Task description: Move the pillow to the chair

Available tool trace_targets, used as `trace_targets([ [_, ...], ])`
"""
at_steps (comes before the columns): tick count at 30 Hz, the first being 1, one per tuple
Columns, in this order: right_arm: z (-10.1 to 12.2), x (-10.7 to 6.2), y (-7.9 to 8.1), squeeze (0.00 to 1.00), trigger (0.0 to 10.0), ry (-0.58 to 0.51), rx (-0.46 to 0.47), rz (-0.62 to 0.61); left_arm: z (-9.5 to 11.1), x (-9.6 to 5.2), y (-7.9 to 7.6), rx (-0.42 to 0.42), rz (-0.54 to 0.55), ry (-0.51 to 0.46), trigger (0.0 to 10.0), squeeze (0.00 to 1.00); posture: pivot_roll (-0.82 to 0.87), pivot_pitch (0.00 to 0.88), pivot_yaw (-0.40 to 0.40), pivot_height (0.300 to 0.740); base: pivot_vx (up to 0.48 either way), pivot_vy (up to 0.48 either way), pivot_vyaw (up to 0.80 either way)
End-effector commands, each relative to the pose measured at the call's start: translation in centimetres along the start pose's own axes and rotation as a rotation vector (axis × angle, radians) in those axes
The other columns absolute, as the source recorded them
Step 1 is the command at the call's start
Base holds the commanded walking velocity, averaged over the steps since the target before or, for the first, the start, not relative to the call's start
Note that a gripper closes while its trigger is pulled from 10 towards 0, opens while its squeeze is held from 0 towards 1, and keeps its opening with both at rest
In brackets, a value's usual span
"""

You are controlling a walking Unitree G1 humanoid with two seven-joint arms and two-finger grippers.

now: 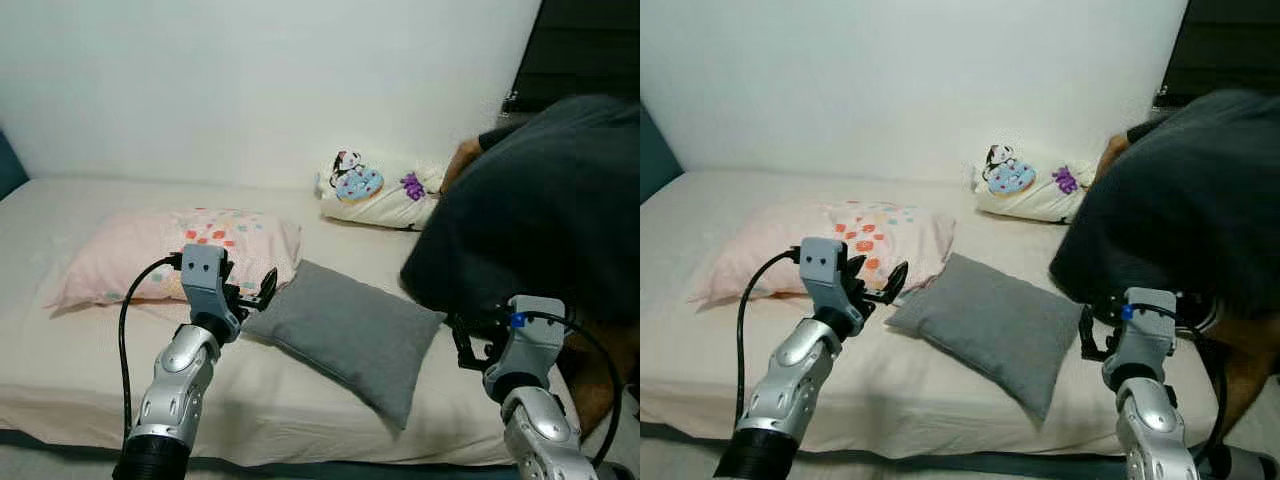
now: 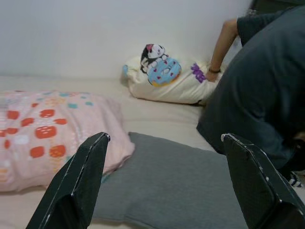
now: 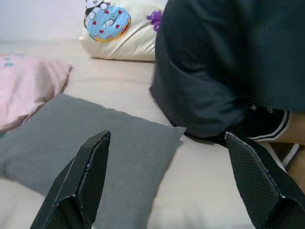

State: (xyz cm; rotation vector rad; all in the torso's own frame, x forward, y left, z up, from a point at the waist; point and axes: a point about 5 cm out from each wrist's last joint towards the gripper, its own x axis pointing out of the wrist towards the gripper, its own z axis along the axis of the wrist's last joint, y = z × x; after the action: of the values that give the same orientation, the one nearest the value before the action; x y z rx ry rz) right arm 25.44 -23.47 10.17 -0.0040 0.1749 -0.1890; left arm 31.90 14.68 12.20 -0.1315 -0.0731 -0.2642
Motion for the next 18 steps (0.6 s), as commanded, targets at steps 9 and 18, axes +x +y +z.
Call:
trace_targets([
  [9,0.5,0.6,-1.5,0.0,10.0,0.012,0.059,-0.038,0.5,0.3,1.1,0.014,0.028,-0.011,10.0,0.0,-0.13,0.0,-0.005,0.685,0.0,0.0,0.0],
  [18,1.6,1.5,-2.9,0.0,10.0,-0.005,0.189,-0.084,0.9,0.7,1.4,0.017,0.038,-0.024,10.0,0.0,-0.14,0.0,-0.004,0.655,0.0,0.0,0.0],
])
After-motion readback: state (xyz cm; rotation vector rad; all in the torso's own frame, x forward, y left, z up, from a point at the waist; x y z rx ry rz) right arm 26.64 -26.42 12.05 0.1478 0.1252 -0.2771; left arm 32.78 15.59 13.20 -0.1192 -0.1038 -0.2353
